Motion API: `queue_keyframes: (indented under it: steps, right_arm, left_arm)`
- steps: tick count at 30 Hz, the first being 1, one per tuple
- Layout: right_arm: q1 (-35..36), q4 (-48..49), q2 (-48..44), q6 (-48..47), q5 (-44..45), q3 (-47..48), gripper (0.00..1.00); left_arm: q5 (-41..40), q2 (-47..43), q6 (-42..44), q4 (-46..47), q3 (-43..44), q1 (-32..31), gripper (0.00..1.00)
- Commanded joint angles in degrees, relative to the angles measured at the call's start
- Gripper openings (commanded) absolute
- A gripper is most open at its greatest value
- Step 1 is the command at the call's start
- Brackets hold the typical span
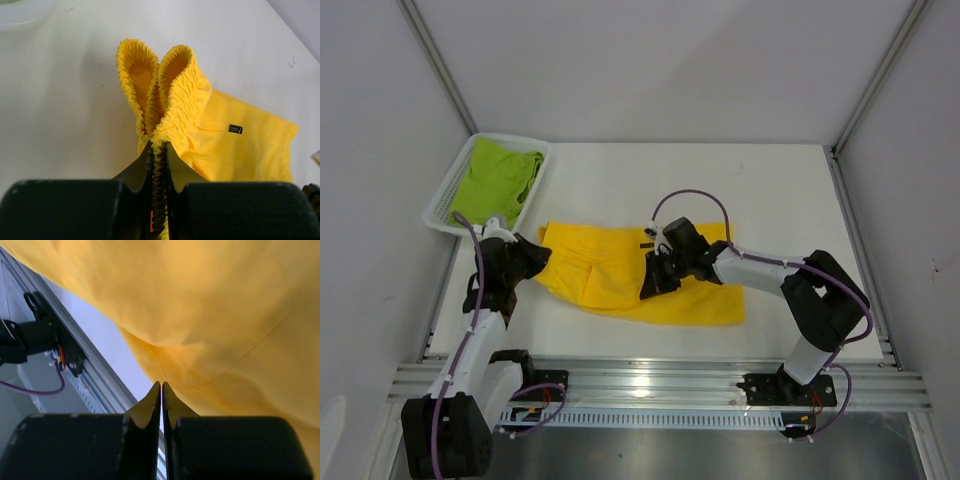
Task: Fold and stack the shorts
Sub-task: Fold the shorts
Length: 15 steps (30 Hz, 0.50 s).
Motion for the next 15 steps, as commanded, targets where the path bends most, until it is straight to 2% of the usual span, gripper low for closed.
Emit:
queue_keyframes:
  steps: [1, 3, 8, 9, 13, 15]
  right_arm:
    - [1.8, 3.6, 1.5, 3.0, 1.4, -3.1, 0.03]
    - [2.1, 4.8, 4.5, 4.2, 1.7, -3.6, 0.0]
    - [4.0, 6.3, 9.4, 6.3, 2.3, -4.3, 0.0]
    - [4.3, 6.6, 10.0, 6.9, 1.9, -4.2, 0.0]
    - [4.2, 6.2, 17.1, 8.0, -1.3, -0.4, 0.0]
    - [4.4, 5.7, 19.9, 8.6, -4.3, 3.5, 0.0]
  left_arm:
    - [-2.0, -2.1, -0.2, -3.2, 4.2, -0.8, 0.08]
    - [-2.1, -2.7, -0.5, -3.9, 5.5, -0.8, 0.07]
    - [-2.8, -2.9, -0.3, -7.5, 9.1, -1.5, 0.07]
    - [-2.5, -3.0, -0.1, -7.4, 9.5, -2.0, 0.04]
    - [-7.9, -3.6, 1.4, -9.9, 13.1, -10.5, 0.03]
    - [-9.6, -3.8, 1.9, -10.5, 14.2, -12.5, 0.04]
